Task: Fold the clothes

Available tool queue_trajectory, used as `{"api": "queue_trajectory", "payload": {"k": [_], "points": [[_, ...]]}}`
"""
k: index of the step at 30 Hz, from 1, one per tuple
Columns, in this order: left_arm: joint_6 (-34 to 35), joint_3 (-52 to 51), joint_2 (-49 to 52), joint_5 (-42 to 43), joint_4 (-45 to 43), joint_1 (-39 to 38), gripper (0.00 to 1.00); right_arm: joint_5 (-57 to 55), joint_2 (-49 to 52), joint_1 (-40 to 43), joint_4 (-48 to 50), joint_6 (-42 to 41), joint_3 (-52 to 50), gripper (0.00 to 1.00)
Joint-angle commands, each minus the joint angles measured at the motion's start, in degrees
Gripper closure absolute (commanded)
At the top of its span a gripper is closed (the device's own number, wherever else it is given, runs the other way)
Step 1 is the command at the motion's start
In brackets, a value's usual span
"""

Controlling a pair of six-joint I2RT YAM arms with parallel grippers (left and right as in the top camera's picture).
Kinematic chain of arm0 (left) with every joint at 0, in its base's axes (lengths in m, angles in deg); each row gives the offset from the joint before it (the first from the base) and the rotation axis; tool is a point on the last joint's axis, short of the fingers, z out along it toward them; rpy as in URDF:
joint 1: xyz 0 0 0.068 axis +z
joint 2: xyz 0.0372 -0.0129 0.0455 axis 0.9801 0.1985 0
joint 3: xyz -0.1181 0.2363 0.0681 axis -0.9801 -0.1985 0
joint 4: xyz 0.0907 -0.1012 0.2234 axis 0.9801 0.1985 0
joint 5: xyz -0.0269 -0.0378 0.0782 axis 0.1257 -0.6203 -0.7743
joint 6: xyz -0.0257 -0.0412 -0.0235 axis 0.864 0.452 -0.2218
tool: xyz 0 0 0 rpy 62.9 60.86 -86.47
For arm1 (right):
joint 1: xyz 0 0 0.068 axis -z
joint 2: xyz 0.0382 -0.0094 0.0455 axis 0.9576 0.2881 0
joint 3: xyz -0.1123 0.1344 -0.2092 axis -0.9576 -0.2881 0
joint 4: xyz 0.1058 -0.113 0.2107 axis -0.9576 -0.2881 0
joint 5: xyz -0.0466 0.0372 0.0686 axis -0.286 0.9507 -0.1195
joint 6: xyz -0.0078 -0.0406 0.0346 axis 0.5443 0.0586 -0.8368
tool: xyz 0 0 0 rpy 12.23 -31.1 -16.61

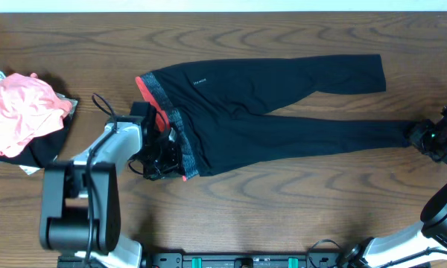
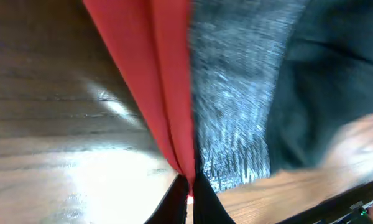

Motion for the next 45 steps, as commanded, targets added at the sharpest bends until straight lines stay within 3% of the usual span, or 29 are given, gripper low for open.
{"api": "queue_trajectory", "payload": {"k": [1, 7, 12, 14, 16, 18, 19, 21, 23, 26, 33, 37, 45], "points": [[-1.73, 0.00, -6.27, 0.35, -1.03, 0.02, 0.94, -0.31, 0.31, 0.52, -0.09, -0.39, 1.11, 0.99], [-1.18, -0.02, -14.45, 0.13, -4.42, 0.07, 0.94, -0.31, 0.31, 0.52, -0.26, -0.39, 1.11, 0.99], [2.05, -0.02, -15.13, 0.00, -3.37, 0.07, 0.94, -0.31, 0.31, 0.52, -0.26, -0.39, 1.11, 0.99], [6.19, -0.04, -15.13, -0.57, -1.01, 0.07, 0.94, -0.31, 0.31, 0.52, -0.26, -0.39, 1.11, 0.99], [16.44, -0.04, -15.13, -5.03, 3.45, 0.07, 0.93, -0.31, 0.31, 0.52, -0.26, -0.39, 1.11, 0.99], [28.20, -0.39, -15.13, -8.92, 7.63, 0.07, 0.83, -0.31, 0.31, 0.52, -0.24, -0.39, 1.11, 0.99], [30.34, -0.79, -15.13, -8.59, 7.63, 0.04, 0.73, -0.31, 0.31, 0.52, -0.24, -0.42, 1.11, 0.99], [32.54, -1.81, -15.13, -5.66, 5.53, -0.07, 0.70, -0.31, 0.31, 0.52, -0.24, -0.42, 1.11, 0.99], [35.43, -3.13, -15.13, -3.63, 3.65, -0.11, 0.56, -0.28, 0.31, 0.52, -0.26, -0.42, 1.11, 0.99], [37.62, -6.58, -15.13, -2.56, -0.83, -0.11, 0.46, -0.28, 0.31, 0.52, -0.33, -0.42, 1.11, 0.99], [44.78, -19.93, -15.13, 4.09, -22.36, -0.11, 0.44, -0.28, 0.31, 0.52, -0.31, -0.42, 1.11, 0.99], [48.00, -25.29, -15.13, 4.81, -30.14, -0.11, 0.43, -0.28, 0.31, 0.52, -0.33, -0.42, 1.11, 0.98], [50.29, -26.73, -15.13, 7.32, -30.08, -0.15, 0.43, -0.28, 0.31, 0.52, -0.31, -0.42, 1.11, 0.98]]}}
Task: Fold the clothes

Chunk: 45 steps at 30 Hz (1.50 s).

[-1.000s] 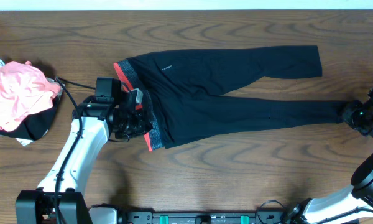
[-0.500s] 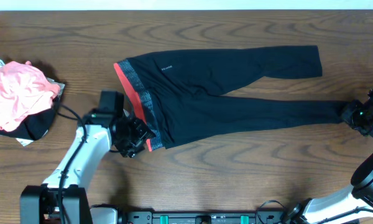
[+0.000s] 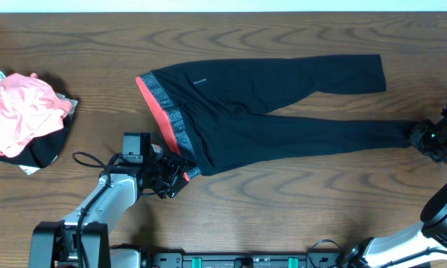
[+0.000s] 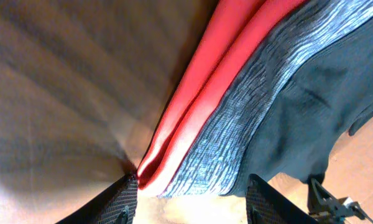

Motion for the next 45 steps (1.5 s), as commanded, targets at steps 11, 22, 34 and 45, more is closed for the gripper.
{"api": "queue_trajectory", "payload": {"k": [11, 22, 34, 45], "points": [[5.75, -2.40, 1.31, -7.72, 7.06, -0.17, 0.42, -0.17, 0.31, 0.52, -0.07, -0.42, 1.07, 0.98], [5.81, -2.40, 1.31, -17.77, -0.09, -0.17, 0.42, -0.17, 0.31, 0.52, -0.20, -0.42, 1.07, 0.98], [6.01, -2.40, 1.31, -23.37, -6.14, -0.17, 0.54, -0.17, 0.31, 0.52, -0.22, -0.42, 1.07, 0.98], [5.38, -2.38, 1.31, -23.52, -7.78, -0.17, 0.88, -0.17, 0.31, 0.52, -0.24, -0.42, 1.07, 0.97]]}}
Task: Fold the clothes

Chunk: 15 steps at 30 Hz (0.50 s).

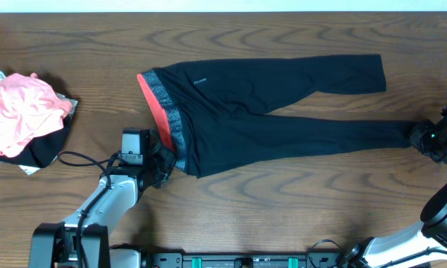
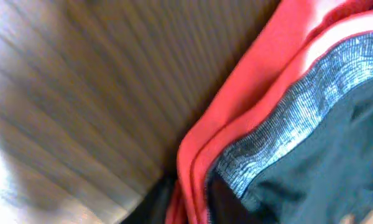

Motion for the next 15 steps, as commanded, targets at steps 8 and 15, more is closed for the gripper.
{"api": "queue_trajectory", "payload": {"k": [8, 15], "points": [[-2.64, -2.03, 0.83, -3.10, 1.03, 0.15, 0.94, -0.17, 0.31, 0.52, -0.98, -0.42, 1.07, 0.99], [-7.56, -2.03, -9.38, -3.17, 6.29, 2.16, 0.94, 3.02, 0.07, 0.52, -3.13, -0.42, 1.09, 0.99]]}}
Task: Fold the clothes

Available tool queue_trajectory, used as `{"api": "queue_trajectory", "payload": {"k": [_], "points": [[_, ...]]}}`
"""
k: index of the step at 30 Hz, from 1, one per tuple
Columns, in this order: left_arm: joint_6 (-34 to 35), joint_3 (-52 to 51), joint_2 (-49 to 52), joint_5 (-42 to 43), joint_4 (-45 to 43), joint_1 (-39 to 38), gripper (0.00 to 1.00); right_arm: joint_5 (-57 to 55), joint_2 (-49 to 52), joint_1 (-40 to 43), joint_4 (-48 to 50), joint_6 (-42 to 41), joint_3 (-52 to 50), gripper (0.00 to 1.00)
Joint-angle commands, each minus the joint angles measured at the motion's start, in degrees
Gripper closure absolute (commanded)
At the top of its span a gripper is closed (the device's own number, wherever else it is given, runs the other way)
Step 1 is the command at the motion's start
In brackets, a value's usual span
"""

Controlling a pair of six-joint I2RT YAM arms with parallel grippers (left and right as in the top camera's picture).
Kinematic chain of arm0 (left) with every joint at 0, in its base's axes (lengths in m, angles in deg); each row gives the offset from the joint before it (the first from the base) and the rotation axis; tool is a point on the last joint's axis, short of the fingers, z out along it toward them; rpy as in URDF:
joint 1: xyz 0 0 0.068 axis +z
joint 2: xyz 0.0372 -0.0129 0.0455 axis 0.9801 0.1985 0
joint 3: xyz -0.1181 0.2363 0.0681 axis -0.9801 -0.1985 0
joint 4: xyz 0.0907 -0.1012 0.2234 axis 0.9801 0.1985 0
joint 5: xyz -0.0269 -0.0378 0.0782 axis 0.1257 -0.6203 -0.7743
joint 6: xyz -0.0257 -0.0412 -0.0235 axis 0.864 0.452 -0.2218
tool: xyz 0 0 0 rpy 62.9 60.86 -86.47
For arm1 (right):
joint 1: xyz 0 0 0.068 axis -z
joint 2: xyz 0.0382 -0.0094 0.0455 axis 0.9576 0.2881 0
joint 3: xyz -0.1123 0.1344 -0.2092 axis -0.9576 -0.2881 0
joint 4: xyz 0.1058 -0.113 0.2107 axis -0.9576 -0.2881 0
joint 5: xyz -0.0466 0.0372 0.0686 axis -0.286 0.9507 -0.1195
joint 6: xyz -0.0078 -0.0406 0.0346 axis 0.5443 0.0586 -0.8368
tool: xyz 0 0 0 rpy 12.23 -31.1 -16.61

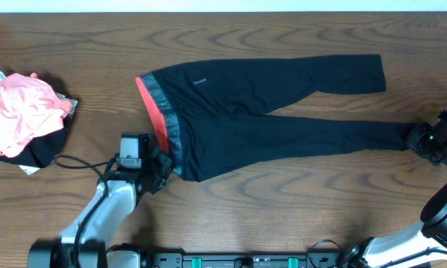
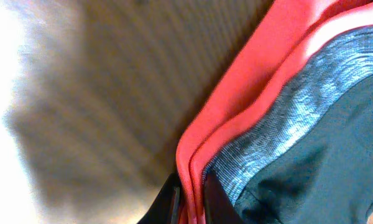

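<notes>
Black leggings (image 1: 268, 112) lie spread flat across the table, legs pointing right. Their grey and red waistband (image 1: 162, 119) is at the left. My left gripper (image 1: 162, 165) sits at the waistband's near corner. In the left wrist view this gripper (image 2: 190, 202) is shut on the doubled red edge (image 2: 248, 93) of the waistband, with the grey band (image 2: 298, 106) beside it. My right gripper (image 1: 423, 139) rests at the end of the nearer leg, far right; its jaws are too small to read.
A heap of pink and black clothes (image 1: 22, 115) lies at the left edge of the table. The left arm's cable (image 1: 78, 164) trails over the wood between that heap and the leggings. The rest is bare wooden tabletop (image 1: 283, 201).
My left gripper's fingers have gone from loosely either side of the red waistband edge to pinched on it. The leggings and the right arm have hardly moved.
First my left gripper was shut on the red waistband edge, with the band bunched by it. Then it stood open off the near corner and the band lay flat. After that its fingers were around that corner, and now they are shut on it. The right gripper stayed at the leg end.
</notes>
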Motion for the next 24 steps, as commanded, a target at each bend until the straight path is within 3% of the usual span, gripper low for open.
{"api": "queue_trajectory", "payload": {"k": [1, 9, 14, 19, 24], "points": [[-3.26, -0.57, -6.19, -1.55, 2.56, 2.01, 0.94, 3.34, -0.07, 0.52, -0.24, -0.39, 1.07, 0.99], [-10.34, -0.57, -19.37, -2.10, 11.23, 5.11, 0.94, 3.52, -1.77, 0.52, 0.04, -0.42, 1.07, 0.96], [-10.64, -0.57, -20.46, -2.89, 13.29, 5.14, 0.93, 3.72, -1.75, 0.52, -0.48, -0.42, 1.05, 0.99], [-10.93, -0.37, -20.46, -3.76, 12.76, 5.38, 0.93, 11.47, -2.32, 0.52, -0.66, -0.39, 1.07, 0.99], [-12.61, 1.29, -20.48, -4.31, 13.51, 9.11, 0.94, 10.43, -6.88, 0.59, -2.38, -0.42, 1.07, 0.99]]}}
